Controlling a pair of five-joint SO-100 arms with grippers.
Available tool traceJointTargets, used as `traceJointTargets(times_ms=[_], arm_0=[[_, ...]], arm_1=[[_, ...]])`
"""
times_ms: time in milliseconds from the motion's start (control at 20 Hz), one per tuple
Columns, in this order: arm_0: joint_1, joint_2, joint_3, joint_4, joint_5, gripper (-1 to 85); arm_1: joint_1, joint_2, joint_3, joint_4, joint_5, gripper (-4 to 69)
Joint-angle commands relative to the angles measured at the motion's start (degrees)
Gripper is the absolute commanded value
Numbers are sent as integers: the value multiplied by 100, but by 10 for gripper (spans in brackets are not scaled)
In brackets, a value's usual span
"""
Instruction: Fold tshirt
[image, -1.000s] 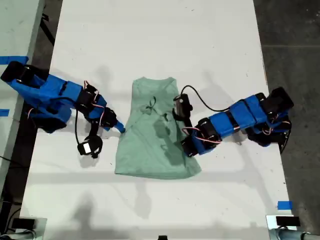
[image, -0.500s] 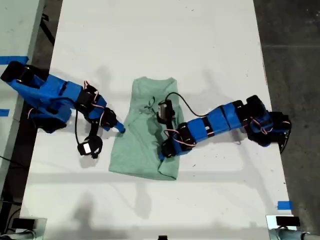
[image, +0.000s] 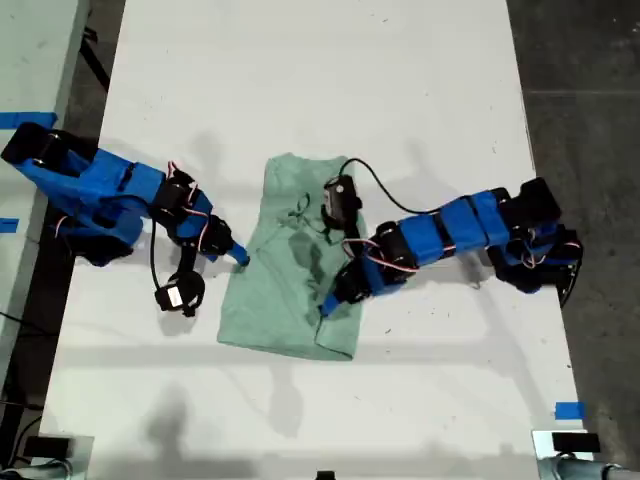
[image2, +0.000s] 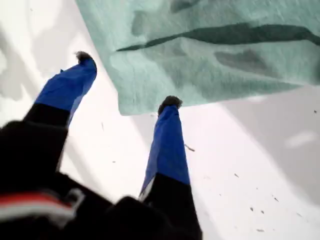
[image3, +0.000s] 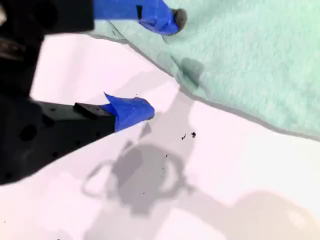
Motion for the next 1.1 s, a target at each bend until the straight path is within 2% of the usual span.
traceJointTargets(times_ms=[0, 150, 400, 650, 850, 950, 1050], arm_0=[[123, 229, -123, 88, -70, 239], [343, 70, -141, -132, -141, 238], [879, -413, -141, -510, -448, 243], [1002, -1151, -220, -1063, -457, 236], [940, -1327, -193, -1125, -475, 232], [949, -1415, -97, -1406, -387, 188], [1072, -1661, -26, -2013, -369, 118]], arm_1=[[18, 1020, -70, 360, -149, 279], [88, 1134, 114, 501, -185, 277], [97, 1099, 176, 396, -237, 274], [53, 1099, 176, 387, -229, 271], [-26, 1081, 220, 360, -141, 265], [-53, 1081, 255, 352, -97, 263], [-70, 1081, 281, 352, -79, 263]])
